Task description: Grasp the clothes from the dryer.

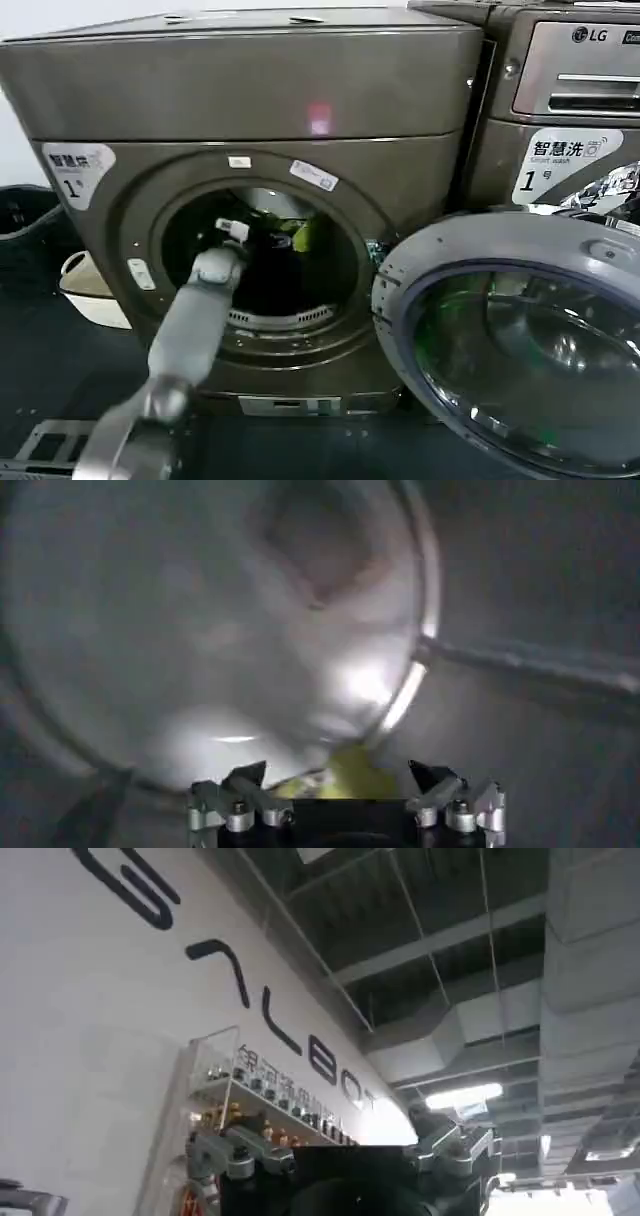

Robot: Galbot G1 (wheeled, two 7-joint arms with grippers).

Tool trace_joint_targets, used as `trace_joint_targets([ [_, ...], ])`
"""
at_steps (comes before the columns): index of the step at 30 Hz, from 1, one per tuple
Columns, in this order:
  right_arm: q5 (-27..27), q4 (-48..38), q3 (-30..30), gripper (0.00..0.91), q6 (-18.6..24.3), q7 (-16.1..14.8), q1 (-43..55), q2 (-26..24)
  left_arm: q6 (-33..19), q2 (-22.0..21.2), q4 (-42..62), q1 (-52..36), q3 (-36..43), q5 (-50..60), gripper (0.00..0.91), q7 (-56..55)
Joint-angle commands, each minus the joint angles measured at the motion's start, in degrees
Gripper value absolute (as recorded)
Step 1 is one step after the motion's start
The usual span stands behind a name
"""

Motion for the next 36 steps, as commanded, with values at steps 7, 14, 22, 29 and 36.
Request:
trace_joint_targets([
  [7, -0.2, 0.5, -1.0, 0.907, 0.1, 0.1, 1.0, 0.6, -2.0, -0.9, 12.1, -8.0, 13.3, 24.8, 0.907, 13.1],
  [14, -0.2, 0.6, -0.8, 0.907, 0.3, -0.1, 0.7, 0.6, -0.9, -1.3, 11.9, -4.9, 12.9, 23.3, 0.907, 7.6],
  [22, 0.0, 1.1, -0.9, 0.907, 0.4, -0.2, 0.4, 0.7, -0.6, -0.9, 11.8, -3.4, 12.7, 21.2, 0.907, 4.0],
  [29, 0.0, 1.6, -1.1, 0.907, 0.5, -0.3, 0.3, 1.0, 0.2, -1.1, 11.0, -2.3, 12.1, 18.1, 0.907, 1.2],
  [36, 0.0, 1.8, -1.2, 0.907, 0.6, -0.3, 0.5, 1.4, 0.7, -1.7, 11.9, -2.3, 12.4, 18.1, 0.907, 1.3],
])
